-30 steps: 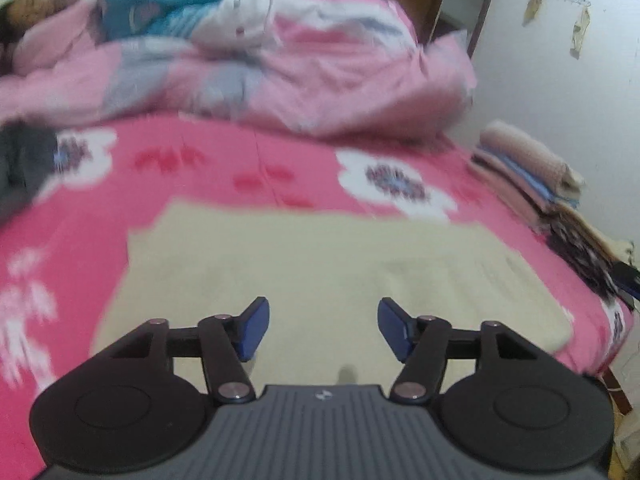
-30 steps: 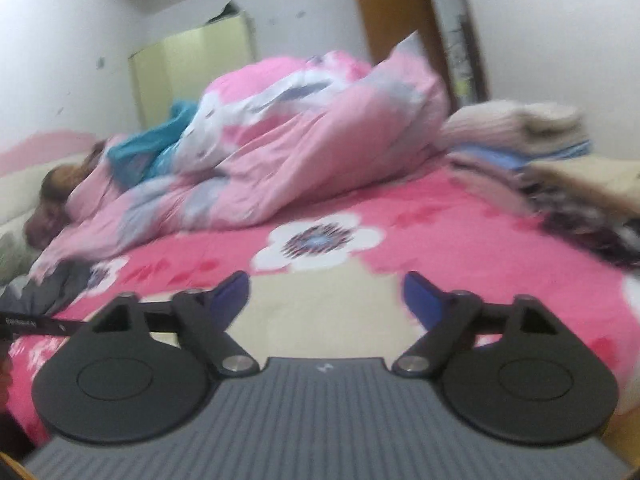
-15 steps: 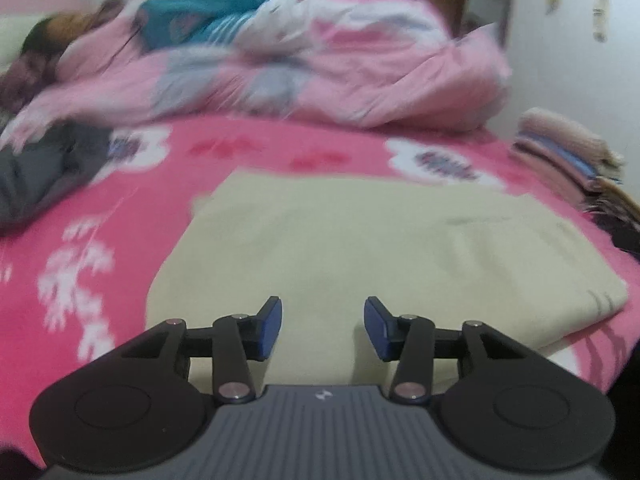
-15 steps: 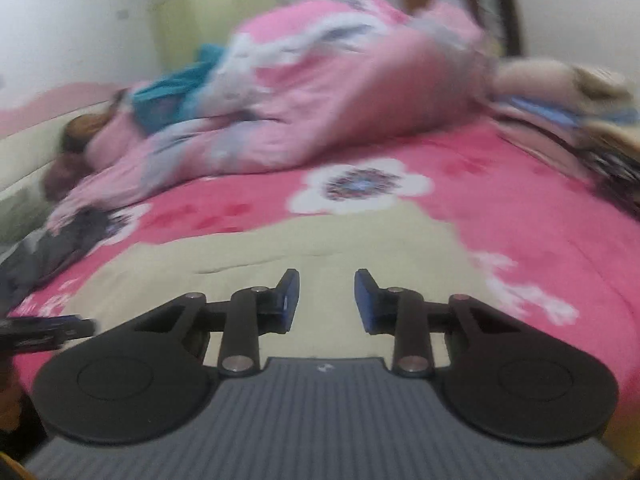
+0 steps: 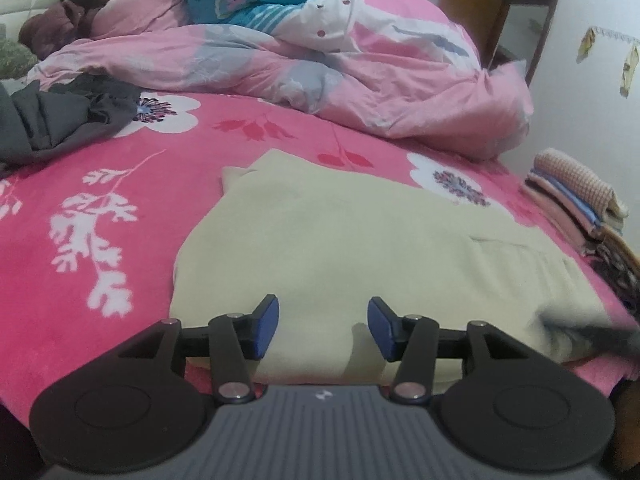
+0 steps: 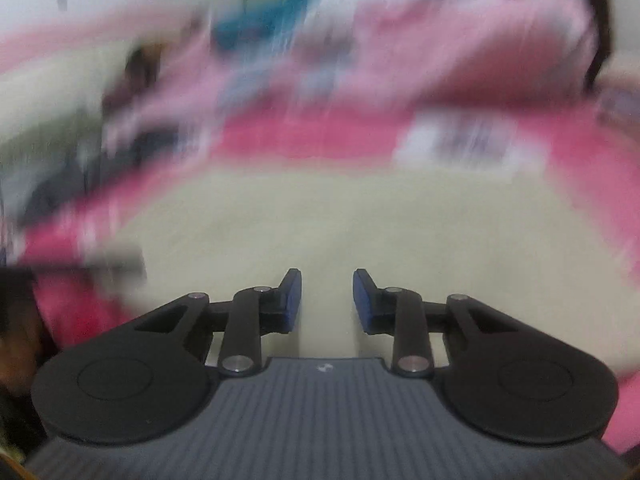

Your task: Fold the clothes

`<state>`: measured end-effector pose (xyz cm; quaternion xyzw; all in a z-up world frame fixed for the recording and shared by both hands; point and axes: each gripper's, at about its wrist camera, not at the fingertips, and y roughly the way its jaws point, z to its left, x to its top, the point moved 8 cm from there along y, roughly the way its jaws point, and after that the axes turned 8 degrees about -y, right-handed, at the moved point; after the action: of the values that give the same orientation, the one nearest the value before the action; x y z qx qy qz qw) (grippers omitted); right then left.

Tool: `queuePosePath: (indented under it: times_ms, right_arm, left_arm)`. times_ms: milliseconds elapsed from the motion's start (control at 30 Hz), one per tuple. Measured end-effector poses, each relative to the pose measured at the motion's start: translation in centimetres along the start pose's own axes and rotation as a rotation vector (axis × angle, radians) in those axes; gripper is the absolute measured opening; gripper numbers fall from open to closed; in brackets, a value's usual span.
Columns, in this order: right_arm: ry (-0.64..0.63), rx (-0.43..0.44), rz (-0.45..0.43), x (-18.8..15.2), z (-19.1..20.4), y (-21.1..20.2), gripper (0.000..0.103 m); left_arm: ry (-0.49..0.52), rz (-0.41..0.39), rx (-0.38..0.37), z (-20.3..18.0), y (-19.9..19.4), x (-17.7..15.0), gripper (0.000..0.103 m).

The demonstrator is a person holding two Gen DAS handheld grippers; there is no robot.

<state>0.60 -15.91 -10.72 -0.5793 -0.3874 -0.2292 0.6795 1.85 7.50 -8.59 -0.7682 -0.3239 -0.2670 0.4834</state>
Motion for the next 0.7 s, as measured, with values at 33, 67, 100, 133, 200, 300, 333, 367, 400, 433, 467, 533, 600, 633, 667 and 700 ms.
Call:
queuePosePath:
  times_ms: [33,67,100,133,200,300,333,367,400,433,467,533,600,633,667,700]
  right_arm:
    - [-0.005,-0.001,-0.005,-0.1,0.0,0.0,0.027]
    - [0.000,-0.002,0.032,0.6,-0.1,-0.3,0.026]
    - [0.027,-0.011,0.051,1.9,-0.5,-0.9,0.025]
    - [0.024,-0.004,0.022,3.0,-0.4,-1.8,0.025]
    - [-0.048,0.003,-0.084,4.9,0.5,-3.6,0.026]
    - [-0.063,0.032,-0.094,2.9,0.7,-2.5,0.027]
    - [-0.067,0.043,-0.096,2.2,0.8,-2.1,0.027]
    - [-0.071,0.053,-0.097,1.5,0.9,-1.7,0.028]
    - [-0.074,0.063,-0.099,0.8,1.0,-1.2,0.028]
    - [-0.078,0.074,-0.101,0.1,1.0,-0.8,0.028]
    - [-0.082,0.084,-0.102,-0.6,1.1,-0.4,0.028]
    - [-0.048,0.102,-0.083,-0.4,0.9,-0.5,0.028]
    - [-0.053,0.108,-0.091,-0.7,1.0,-0.8,0.029]
    - [-0.057,0.111,-0.096,-0.8,1.0,-1.0,0.029]
    - [-0.060,0.108,-0.079,-0.4,0.9,-1.4,0.029]
    - [-0.064,0.105,-0.059,0.1,0.8,-1.8,0.029]
  left_arm:
    - [0.000,0.003,0.000,0.0,0.1,0.0,0.053]
    - [0.013,0.006,0.005,-0.2,0.1,0.1,0.054]
    - [0.027,0.010,0.010,-0.3,0.1,0.1,0.055]
    - [0.034,0.011,0.015,-0.4,0.2,0.1,0.055]
    - [0.038,0.006,0.030,-0.6,0.2,0.2,0.055]
    - [0.059,-0.031,0.047,-1.4,-0.2,0.5,0.055]
    - [0.086,-0.037,0.045,-2.0,-0.2,0.7,0.055]
    - [0.125,-0.042,0.050,-2.7,0.0,0.9,0.055]
    - [0.160,-0.045,0.054,-3.5,0.3,1.2,0.055]
    - [0.197,-0.052,0.045,-4.5,0.6,1.6,0.055]
    - [0.235,-0.061,0.033,-5.5,0.8,2.0,0.055]
    - [0.285,-0.079,0.011,-7.2,1.8,2.5,0.057]
    - [0.283,-0.042,0.016,-7.7,4.0,2.2,0.059]
    - [0.287,-0.030,0.035,-7.6,4.9,1.6,0.058]
    - [0.292,-0.019,0.058,-7.4,5.8,1.0,0.060]
    - [0.297,-0.008,0.080,-7.2,6.6,0.4,0.060]
